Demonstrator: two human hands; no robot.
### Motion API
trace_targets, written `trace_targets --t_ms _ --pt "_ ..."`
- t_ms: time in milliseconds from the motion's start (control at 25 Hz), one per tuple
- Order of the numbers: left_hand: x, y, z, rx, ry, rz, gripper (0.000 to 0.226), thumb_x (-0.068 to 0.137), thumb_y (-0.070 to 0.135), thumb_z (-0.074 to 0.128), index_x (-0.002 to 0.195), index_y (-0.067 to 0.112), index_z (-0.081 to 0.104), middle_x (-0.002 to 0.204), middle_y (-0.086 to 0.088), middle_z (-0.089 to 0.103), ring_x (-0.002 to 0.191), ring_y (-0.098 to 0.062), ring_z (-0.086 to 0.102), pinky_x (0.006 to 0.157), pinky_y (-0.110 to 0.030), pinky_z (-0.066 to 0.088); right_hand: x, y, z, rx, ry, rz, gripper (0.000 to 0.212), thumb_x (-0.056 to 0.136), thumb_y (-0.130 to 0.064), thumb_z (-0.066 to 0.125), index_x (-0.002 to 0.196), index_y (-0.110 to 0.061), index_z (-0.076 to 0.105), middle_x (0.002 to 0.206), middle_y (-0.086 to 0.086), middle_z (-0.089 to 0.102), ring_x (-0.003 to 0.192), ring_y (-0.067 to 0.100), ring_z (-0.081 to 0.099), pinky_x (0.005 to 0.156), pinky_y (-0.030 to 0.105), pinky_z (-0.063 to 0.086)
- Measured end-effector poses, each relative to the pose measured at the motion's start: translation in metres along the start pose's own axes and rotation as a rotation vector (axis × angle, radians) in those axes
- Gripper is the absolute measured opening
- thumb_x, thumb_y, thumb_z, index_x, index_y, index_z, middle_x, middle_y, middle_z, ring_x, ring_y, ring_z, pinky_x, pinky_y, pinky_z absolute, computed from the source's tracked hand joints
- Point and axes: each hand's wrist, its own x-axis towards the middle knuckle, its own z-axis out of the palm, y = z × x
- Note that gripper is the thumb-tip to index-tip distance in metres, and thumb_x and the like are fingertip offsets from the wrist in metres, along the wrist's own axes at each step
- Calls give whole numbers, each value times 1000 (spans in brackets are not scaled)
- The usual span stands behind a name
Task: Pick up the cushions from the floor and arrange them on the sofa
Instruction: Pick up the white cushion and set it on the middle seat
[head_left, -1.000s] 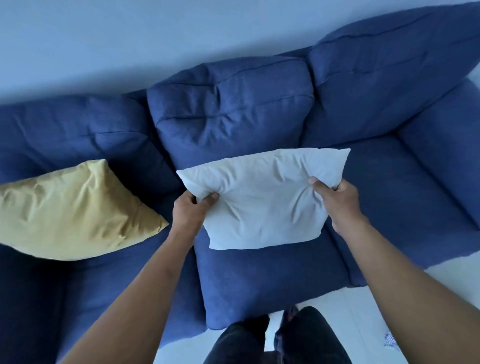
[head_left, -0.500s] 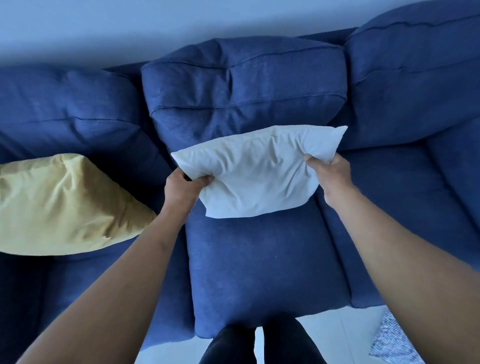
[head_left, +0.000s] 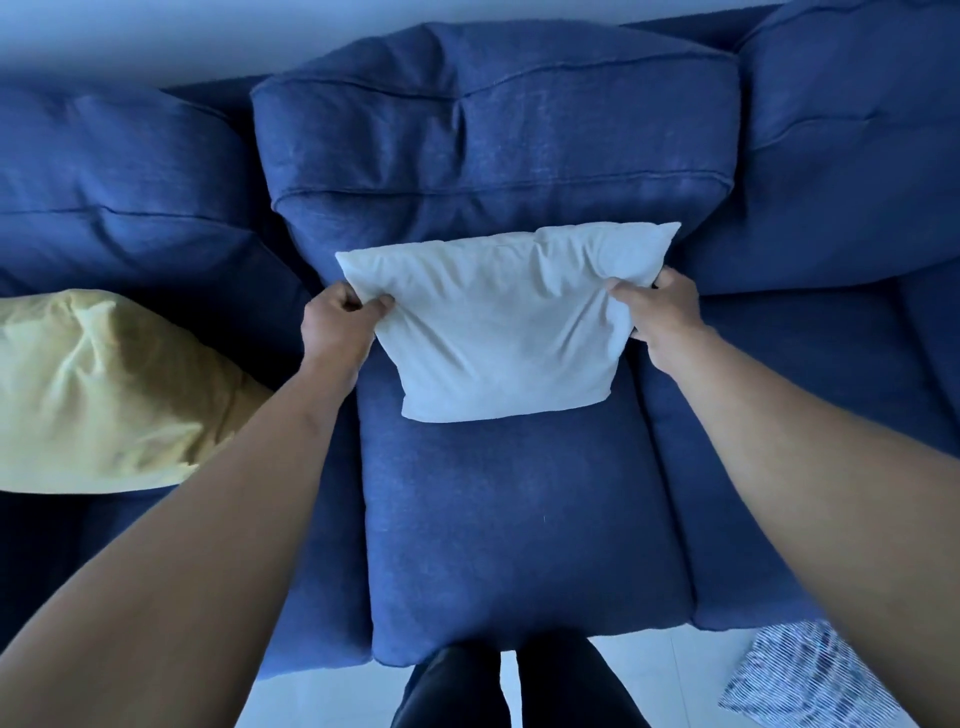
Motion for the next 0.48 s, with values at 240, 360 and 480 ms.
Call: trace_targets --t_ms 240,360,480 --pt "-14 2 -1 -126 -44 -56 21 92 21 79 110 20 69 114 -2 77 103 -19 75 98 -46 61 1 -9 -10 -6 -80 63 42 80 -25 83 118 -20 65 115 -3 75 106 21 71 92 52 58" --pt "-13 23 2 -189 -9 -30 4 96 14 75 99 16 72 108 -6 79 105 -23 77 95 -42 64 -3 -21 -8 57 -100 24 32 85 -21 80 114 -19 67 114 0 76 104 23 73 89 52 59" --pt "-14 30 -4 -206 126 -7 15 97 14 75 84 16 66 90 0 73 87 -18 74 87 -40 67 -6 -24 -10 105 -131 21 29 88 -11 77 115 -16 68 113 1 76 101 20 73 90 53 59"
